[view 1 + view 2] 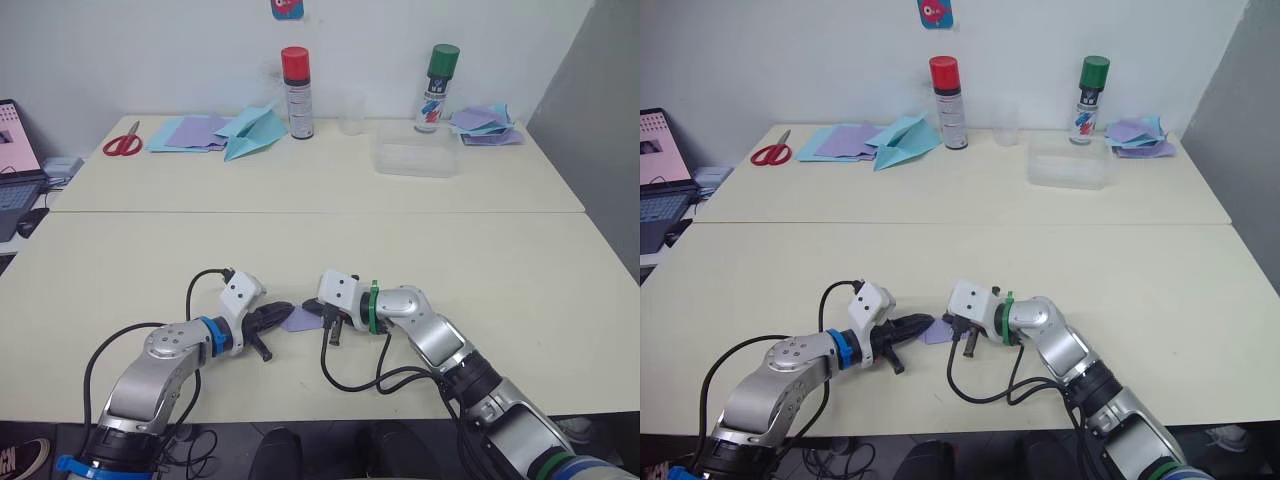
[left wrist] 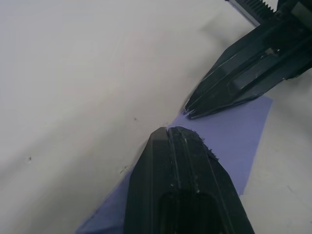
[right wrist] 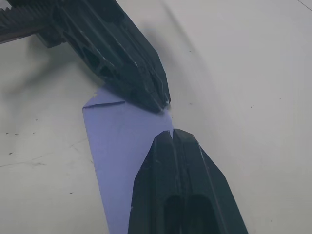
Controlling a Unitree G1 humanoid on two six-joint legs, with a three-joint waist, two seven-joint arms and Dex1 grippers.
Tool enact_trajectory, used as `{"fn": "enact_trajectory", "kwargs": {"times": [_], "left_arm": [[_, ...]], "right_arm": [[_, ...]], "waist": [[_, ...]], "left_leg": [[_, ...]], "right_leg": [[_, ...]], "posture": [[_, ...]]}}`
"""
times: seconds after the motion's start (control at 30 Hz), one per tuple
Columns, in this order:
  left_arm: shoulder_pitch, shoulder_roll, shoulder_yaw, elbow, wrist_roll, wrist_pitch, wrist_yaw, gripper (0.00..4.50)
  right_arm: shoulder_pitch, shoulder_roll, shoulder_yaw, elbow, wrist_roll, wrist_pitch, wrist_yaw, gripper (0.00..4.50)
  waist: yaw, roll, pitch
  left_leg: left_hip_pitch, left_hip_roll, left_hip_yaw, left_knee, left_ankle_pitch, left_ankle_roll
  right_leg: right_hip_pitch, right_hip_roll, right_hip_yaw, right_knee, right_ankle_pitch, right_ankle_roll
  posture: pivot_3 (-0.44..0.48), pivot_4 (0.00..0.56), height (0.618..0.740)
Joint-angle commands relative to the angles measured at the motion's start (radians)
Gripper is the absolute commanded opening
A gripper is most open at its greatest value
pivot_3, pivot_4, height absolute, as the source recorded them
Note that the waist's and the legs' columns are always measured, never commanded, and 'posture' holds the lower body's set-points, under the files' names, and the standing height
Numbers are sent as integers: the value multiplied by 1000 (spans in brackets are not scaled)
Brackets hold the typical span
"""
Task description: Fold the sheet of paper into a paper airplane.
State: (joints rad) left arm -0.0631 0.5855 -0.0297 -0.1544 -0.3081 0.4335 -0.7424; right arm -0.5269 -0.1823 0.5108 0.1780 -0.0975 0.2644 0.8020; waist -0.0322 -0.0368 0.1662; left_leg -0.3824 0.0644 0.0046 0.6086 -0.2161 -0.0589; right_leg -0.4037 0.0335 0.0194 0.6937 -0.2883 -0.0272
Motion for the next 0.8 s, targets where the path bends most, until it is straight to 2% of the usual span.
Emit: {"fn": "enact_trajectory", "kwargs": {"times": [0.03,0.27,0.43,0.57,0.67,0.8], "left_arm": [[47,49,53,137,63,-59,20,0],[83,79,137,177,19,-63,13,0],[59,39,206,40,-128,9,-2,0],[33,48,260,-68,-217,65,-14,0],[17,57,252,-133,-241,105,-12,0],[8,63,163,-131,-168,101,-9,0]], "right_arm": [[26,-24,18,18,-25,35,8,8],[26,-27,21,19,-25,36,12,8],[21,-24,23,29,-23,30,15,8],[19,-19,22,33,-23,28,14,8],[22,-16,22,29,-22,29,14,8],[23,-16,23,25,-22,30,15,8]], "waist": [[-1,0,-1],[-6,5,-3],[-5,4,-3],[-3,0,-2],[-3,0,-2],[-3,0,-1]], "left_leg": [[0,0,0,0,0,0],[1,1,0,-1,0,0],[0,1,1,-1,0,0],[-1,1,0,-1,0,0],[-1,0,0,-1,0,0],[-1,0,0,-1,0,0]], "right_leg": [[0,0,0,0,0,0],[0,0,0,0,0,-1],[-1,0,1,0,0,0],[-1,0,-1,-1,0,0],[-1,0,-1,-1,0,0],[-1,0,0,-1,0,0]], "posture": [[0,150,740],[0,150,740],[0,150,740],[0,150,740],[0,150,740],[0,150,740]]}}
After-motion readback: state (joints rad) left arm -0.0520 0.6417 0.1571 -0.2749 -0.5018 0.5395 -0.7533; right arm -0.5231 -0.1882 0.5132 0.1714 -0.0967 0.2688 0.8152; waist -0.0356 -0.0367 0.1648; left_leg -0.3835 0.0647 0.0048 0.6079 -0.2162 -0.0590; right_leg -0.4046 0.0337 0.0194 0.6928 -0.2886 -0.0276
